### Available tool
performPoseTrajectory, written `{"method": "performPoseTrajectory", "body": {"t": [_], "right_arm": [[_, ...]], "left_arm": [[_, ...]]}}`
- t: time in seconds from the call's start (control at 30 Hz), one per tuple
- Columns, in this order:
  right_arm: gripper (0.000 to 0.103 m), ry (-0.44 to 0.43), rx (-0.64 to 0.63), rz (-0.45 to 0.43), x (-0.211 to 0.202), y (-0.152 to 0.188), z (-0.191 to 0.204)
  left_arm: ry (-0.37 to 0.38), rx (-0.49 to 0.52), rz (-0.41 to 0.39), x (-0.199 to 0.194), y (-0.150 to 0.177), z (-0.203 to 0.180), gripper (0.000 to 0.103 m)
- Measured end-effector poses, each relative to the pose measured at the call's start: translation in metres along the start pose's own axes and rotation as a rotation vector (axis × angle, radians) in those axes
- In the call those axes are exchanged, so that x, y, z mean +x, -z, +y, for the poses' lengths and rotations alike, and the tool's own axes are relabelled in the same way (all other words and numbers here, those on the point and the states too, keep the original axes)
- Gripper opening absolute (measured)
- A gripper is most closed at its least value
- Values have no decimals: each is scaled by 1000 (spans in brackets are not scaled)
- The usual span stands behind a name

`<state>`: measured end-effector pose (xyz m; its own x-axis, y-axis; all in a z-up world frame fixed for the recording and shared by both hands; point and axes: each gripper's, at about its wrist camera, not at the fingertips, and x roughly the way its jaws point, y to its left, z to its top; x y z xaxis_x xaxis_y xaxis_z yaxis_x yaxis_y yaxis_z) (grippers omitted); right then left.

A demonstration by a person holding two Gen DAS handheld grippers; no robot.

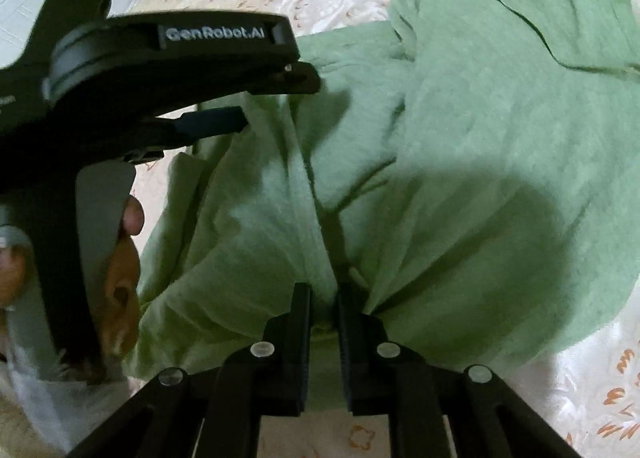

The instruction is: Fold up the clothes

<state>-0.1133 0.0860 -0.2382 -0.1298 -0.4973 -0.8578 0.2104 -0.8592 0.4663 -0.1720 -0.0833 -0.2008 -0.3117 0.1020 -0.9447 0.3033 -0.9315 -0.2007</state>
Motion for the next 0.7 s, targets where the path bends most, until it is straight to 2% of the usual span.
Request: {"method": "performPoseTrajectory", "body": {"t": [0.03, 0.1, 0.13, 0.2, 0.3, 0.4, 0.7], "right_arm": [[12, -15, 10, 4, 0, 1, -2], [12, -10, 11, 6, 1, 3, -3], [12, -1, 11, 7, 1, 5, -3], [14, 6, 21, 14, 1, 9, -3], [49, 3, 65, 20, -2, 17, -6], [50, 0, 110, 1, -17, 29, -11], [50, 61, 190, -85, -82, 54, -23]], "left_arm": [[-6, 0, -1, 1, 1, 0, 36], [-11, 0, -6, 2, 4, 1, 15], [-8, -9, -9, 2, 5, 3, 13], [14, -35, -17, 0, 8, 9, 11], [52, -93, -35, -13, 12, 25, 10], [42, -115, -76, -34, 19, 36, 9], [102, -224, -185, -127, 73, 69, 9]]}}
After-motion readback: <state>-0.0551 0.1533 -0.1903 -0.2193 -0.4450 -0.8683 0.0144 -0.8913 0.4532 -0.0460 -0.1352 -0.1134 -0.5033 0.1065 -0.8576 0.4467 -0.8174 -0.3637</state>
